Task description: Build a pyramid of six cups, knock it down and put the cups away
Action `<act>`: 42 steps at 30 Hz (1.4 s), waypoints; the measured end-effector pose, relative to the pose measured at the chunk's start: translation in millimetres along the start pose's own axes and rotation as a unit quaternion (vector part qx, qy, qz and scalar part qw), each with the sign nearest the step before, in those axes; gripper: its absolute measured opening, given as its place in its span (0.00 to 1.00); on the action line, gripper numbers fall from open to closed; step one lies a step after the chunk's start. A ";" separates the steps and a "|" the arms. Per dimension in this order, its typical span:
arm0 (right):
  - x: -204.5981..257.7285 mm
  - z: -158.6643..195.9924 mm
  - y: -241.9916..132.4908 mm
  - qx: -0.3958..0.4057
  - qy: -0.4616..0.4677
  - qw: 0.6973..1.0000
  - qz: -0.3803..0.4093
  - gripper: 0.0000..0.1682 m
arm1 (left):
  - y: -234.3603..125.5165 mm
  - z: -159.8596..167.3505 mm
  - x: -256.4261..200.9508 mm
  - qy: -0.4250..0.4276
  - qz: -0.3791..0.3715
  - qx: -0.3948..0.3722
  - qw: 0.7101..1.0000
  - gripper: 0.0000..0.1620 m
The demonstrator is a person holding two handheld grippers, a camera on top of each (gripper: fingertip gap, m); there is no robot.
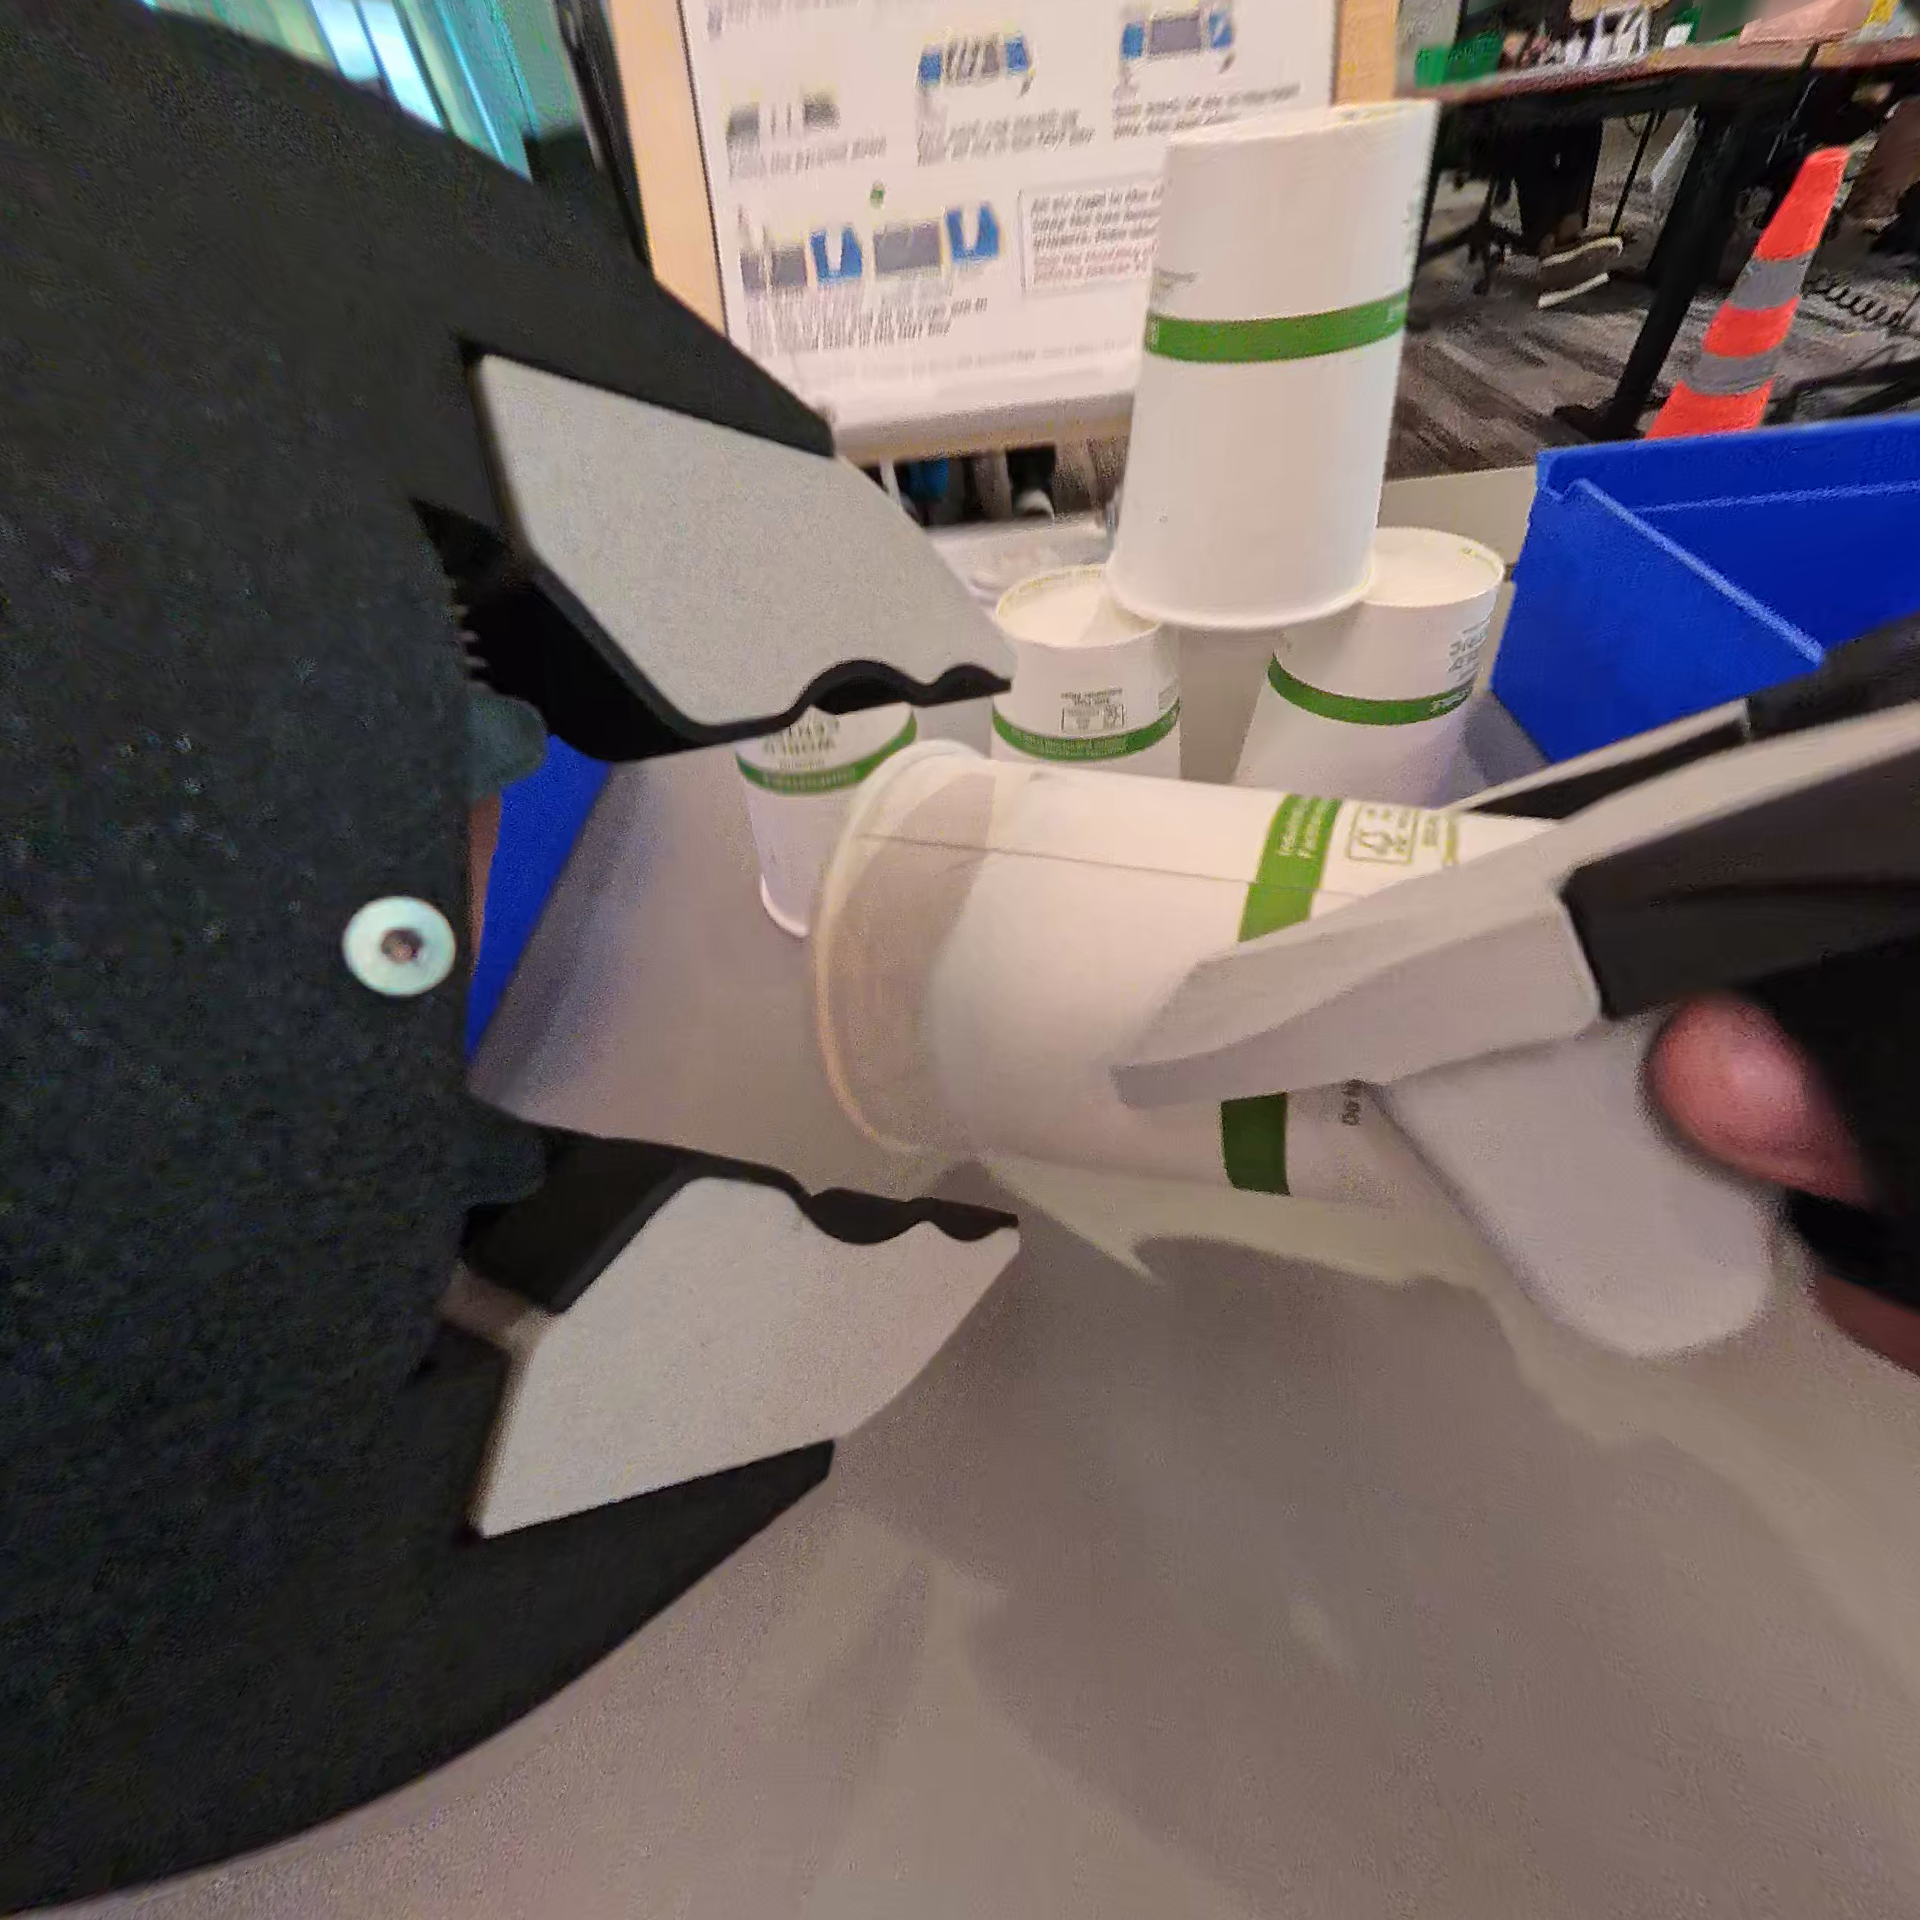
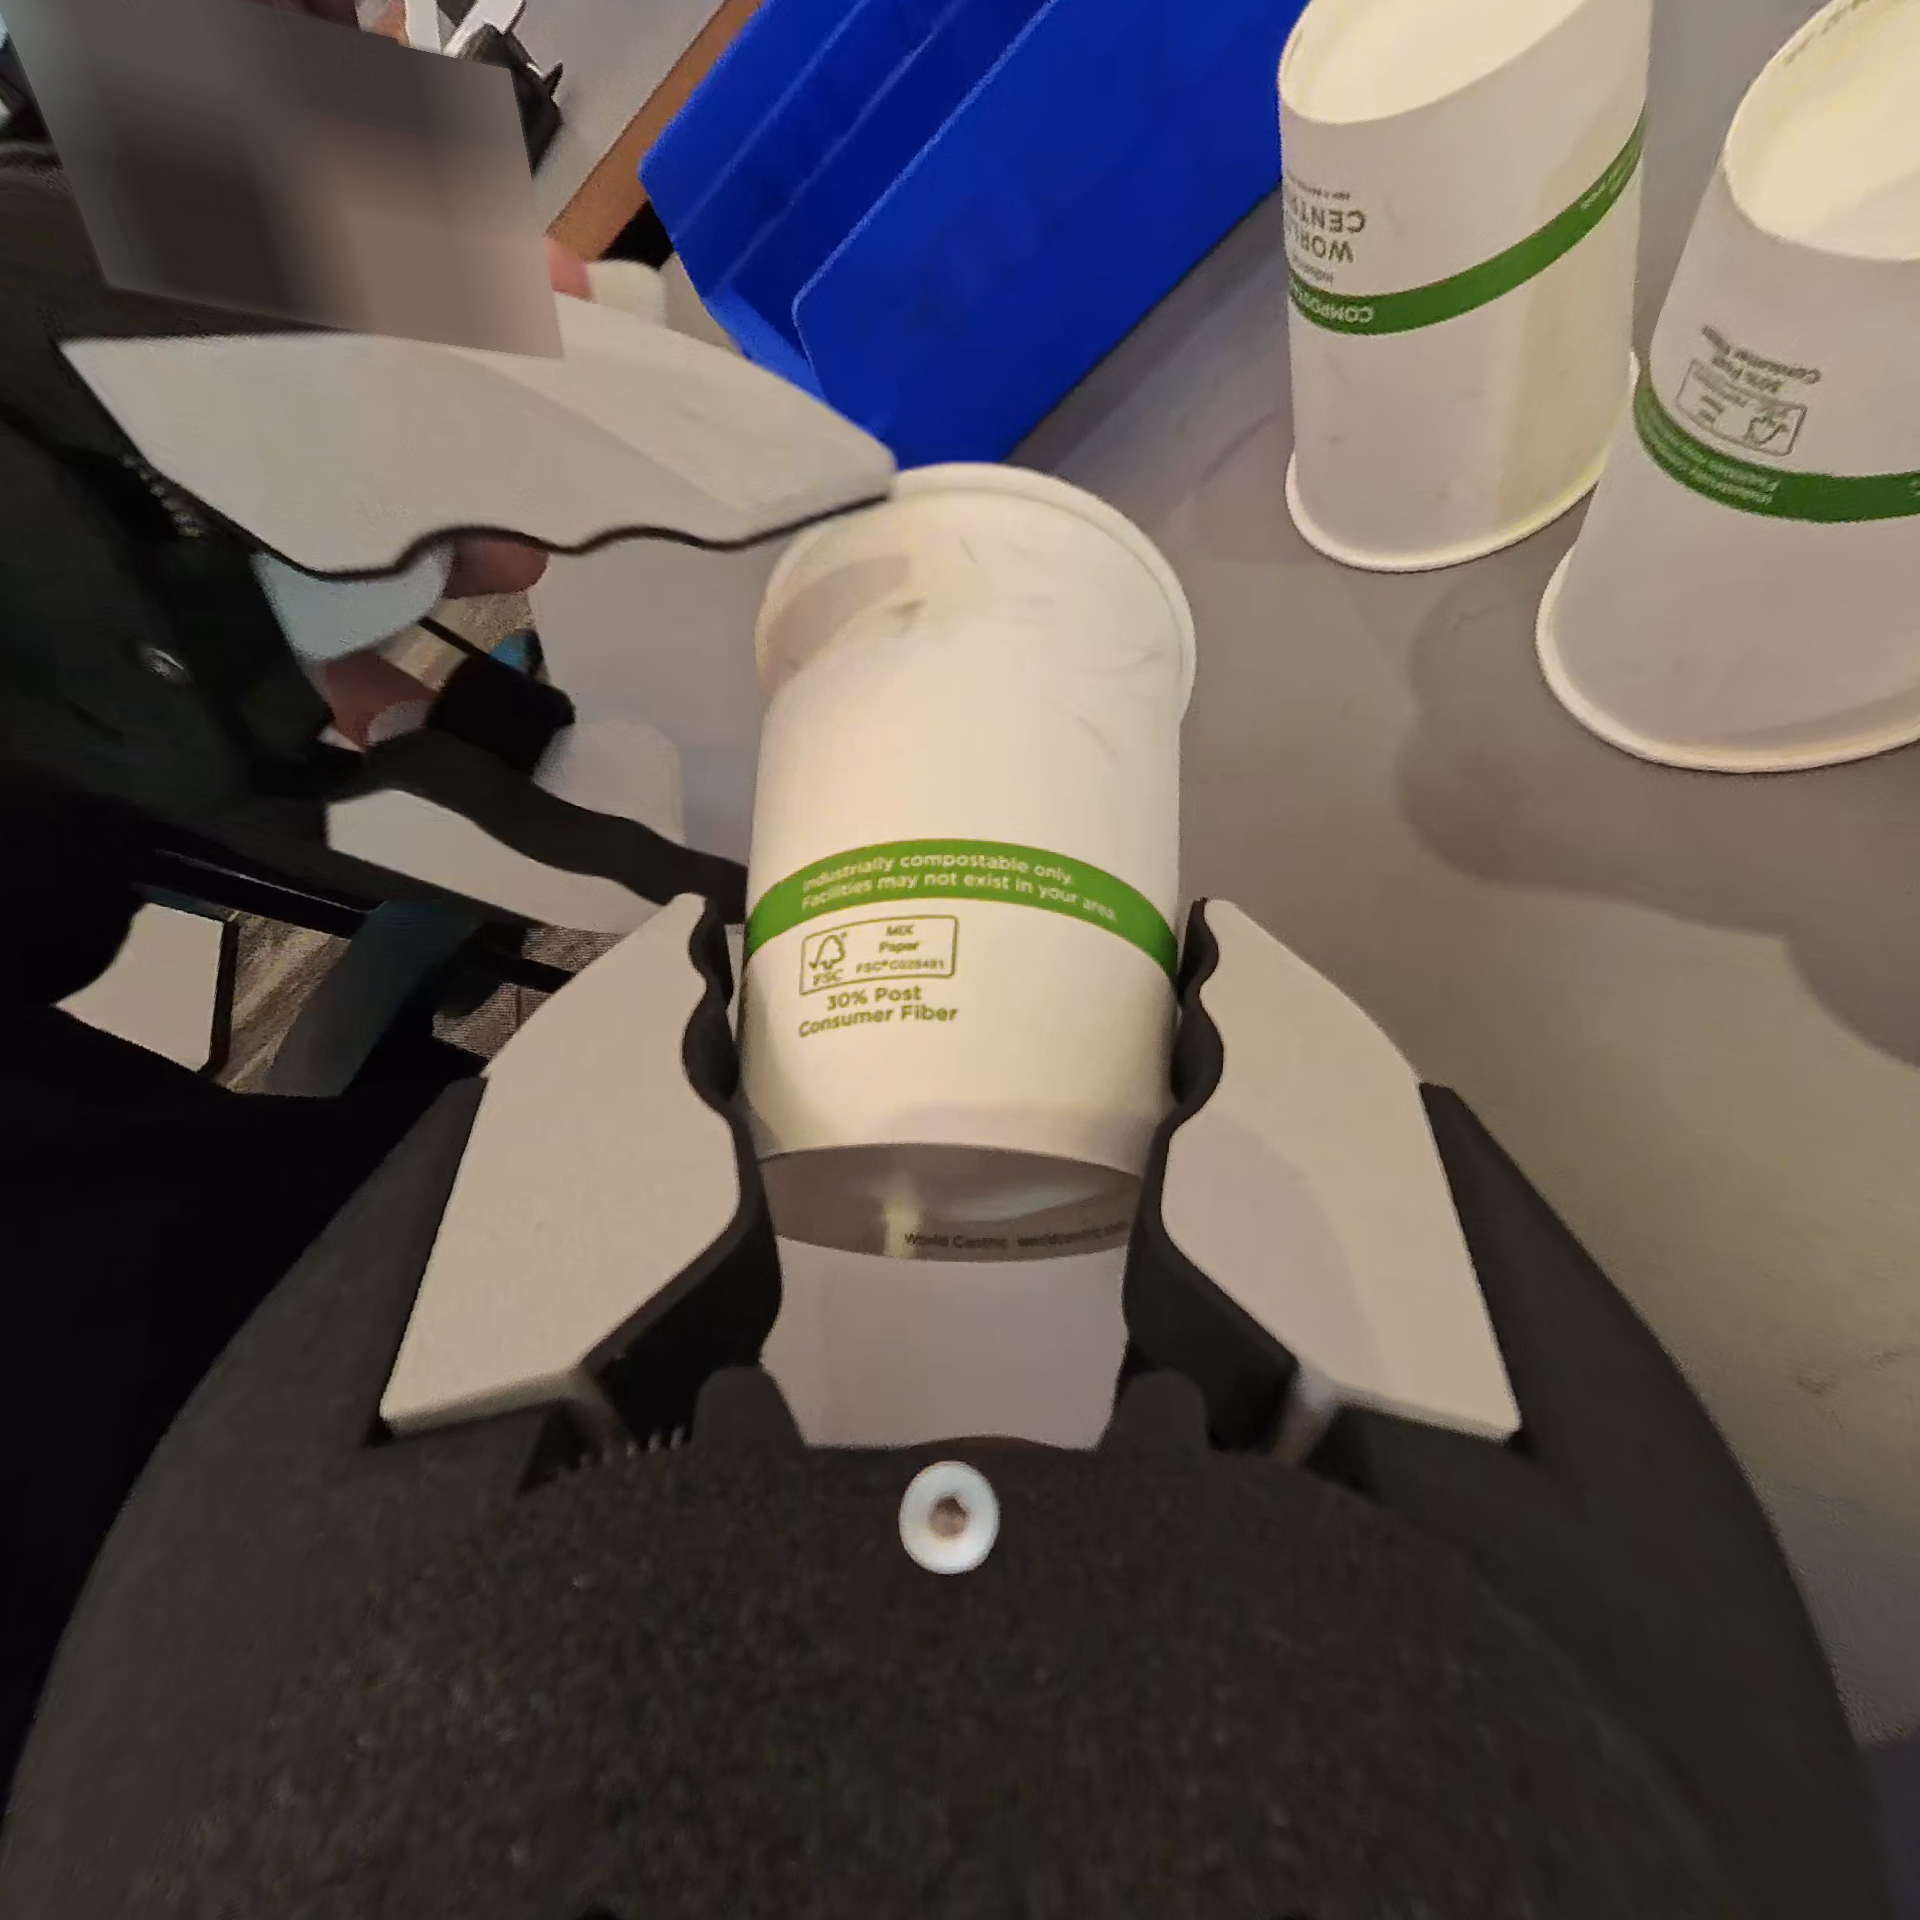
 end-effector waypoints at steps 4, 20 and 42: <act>4.3 -2.6 3.5 0.002 -0.006 1.000 0.005 0.49 | 20.7 -7.3 -6.0 0.079 -0.004 0.060 0.995 0.57; 5.9 36.2 -54.0 -0.239 -0.067 0.951 0.183 0.48 | 39.3 42.2 60.4 -0.340 -0.172 -0.123 0.916 0.54; 13.5 57.9 -12.2 -0.185 -0.073 0.973 0.115 0.46 | 118.5 42.7 110.8 -0.544 -0.290 -0.123 0.778 0.55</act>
Point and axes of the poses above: each gripper's, where its closed fingertips meet, y out along the fingers, z out of its underside, x = y × z across the jaws, the point moved 10 cm from there along -y, back along the fingers, and after that the axes turned 11 degrees about -y, right-handed, at the moved point
